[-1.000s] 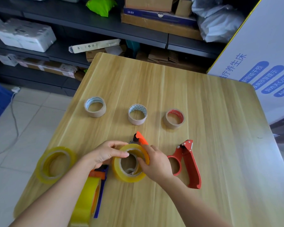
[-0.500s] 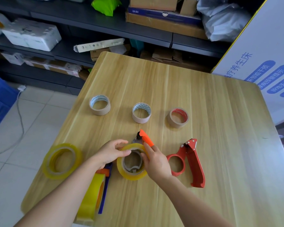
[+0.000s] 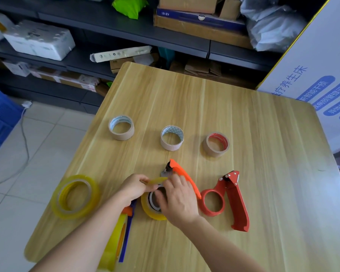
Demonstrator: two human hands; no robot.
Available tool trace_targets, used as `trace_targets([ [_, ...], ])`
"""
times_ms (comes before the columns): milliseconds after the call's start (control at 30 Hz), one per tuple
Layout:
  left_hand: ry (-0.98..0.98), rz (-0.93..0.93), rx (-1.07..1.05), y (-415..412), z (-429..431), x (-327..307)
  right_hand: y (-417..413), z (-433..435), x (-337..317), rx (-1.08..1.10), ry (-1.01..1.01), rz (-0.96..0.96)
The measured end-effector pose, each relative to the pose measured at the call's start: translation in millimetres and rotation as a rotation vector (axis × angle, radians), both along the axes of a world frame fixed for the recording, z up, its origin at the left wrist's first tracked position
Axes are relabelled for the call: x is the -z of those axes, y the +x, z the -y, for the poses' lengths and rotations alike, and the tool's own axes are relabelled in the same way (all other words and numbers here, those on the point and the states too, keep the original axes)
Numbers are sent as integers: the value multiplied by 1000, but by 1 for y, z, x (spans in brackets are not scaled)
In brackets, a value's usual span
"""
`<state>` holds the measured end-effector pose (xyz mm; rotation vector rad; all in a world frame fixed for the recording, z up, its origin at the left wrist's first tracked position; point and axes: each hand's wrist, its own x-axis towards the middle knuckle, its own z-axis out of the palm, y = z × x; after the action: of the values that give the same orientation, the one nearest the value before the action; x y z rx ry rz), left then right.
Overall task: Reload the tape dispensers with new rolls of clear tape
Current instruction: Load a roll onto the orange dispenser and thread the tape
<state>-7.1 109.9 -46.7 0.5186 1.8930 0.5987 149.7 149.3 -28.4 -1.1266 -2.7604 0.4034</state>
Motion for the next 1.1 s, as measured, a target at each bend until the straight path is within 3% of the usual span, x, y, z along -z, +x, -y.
trace_targets([
  [67, -14, 32, 14, -4, -1, 0, -1, 12, -1, -115, -1, 75],
  [167, -36, 95, 13, -9, 0, 0, -6, 16, -8, -207, -125, 444],
  [200, -39, 117, 19, -9, 1, -1, -7, 15, -6, -213, -119, 458],
  [333, 47, 230, -68, -9, -2, -15, -8, 8, -16, -111, -244, 204],
  [467, 78, 439, -362, -10, -7, -45, -5, -12, -43, 59, -663, -144],
  [533, 102, 566, -392, -9, -9, -60, -5, -18, -59, 110, -815, -298],
  [667, 324, 645, -338, -9, -8, -86, -10, -25, -87, 107, -858, -463],
  [933, 577, 499, -157, 0, -3, -135, -13, -27, -123, 190, -1020, -805],
  [1100, 637, 242, -81, 5, -1, -164, -14, -21, -142, 138, -1052, -930],
])
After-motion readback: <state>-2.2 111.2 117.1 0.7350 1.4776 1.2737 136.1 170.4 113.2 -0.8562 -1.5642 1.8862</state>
